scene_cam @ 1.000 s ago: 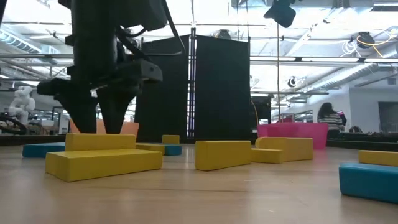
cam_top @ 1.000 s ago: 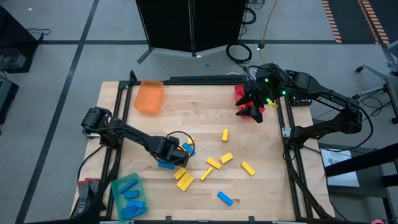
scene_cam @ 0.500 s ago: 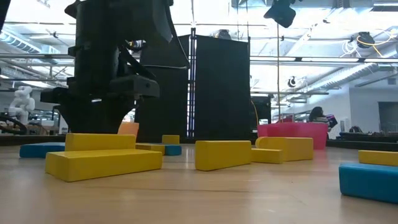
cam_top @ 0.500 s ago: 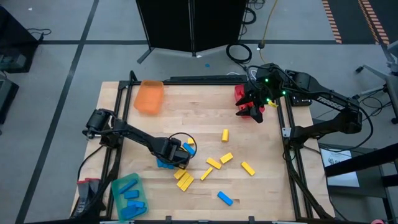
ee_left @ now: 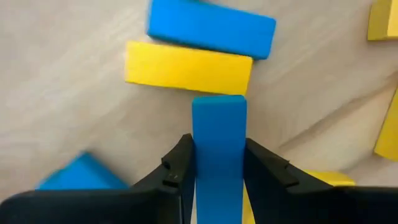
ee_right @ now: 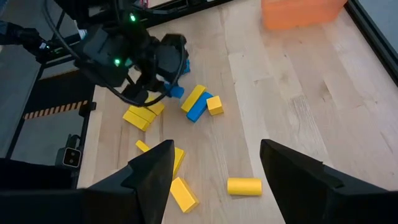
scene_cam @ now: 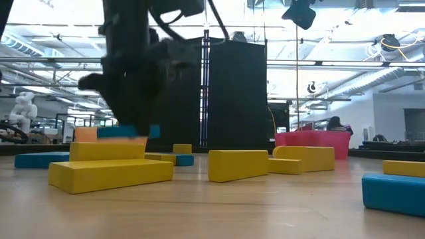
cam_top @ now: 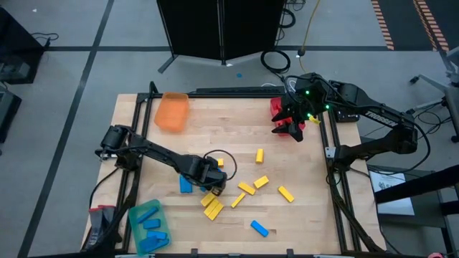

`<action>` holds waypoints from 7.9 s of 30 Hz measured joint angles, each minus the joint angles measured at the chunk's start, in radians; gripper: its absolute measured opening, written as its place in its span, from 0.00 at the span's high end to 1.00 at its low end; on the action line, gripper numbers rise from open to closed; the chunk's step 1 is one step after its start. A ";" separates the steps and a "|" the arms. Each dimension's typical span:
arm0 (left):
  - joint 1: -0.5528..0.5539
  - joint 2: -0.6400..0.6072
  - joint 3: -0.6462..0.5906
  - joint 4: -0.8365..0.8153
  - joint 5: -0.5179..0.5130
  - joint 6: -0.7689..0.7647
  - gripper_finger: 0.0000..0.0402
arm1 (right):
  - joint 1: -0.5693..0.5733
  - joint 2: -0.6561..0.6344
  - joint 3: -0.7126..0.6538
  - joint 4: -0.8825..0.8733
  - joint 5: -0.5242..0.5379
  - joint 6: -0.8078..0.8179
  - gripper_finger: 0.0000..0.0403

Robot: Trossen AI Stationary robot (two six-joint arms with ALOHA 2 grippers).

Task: Sort blocks
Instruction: Put the blue block into the green transparent bin

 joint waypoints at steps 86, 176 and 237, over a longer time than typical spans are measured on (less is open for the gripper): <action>-0.739 -0.133 -0.028 -0.255 0.144 -0.430 0.53 | 0.000 0.000 0.000 -0.014 0.001 -0.034 0.42; -0.089 -0.290 -0.431 -0.034 0.036 -0.490 0.52 | 0.000 0.000 0.000 -0.033 0.003 -0.064 0.42; -0.152 -0.351 -0.469 -0.010 0.115 -0.596 0.52 | 0.000 0.000 0.000 -0.084 0.004 -0.071 0.42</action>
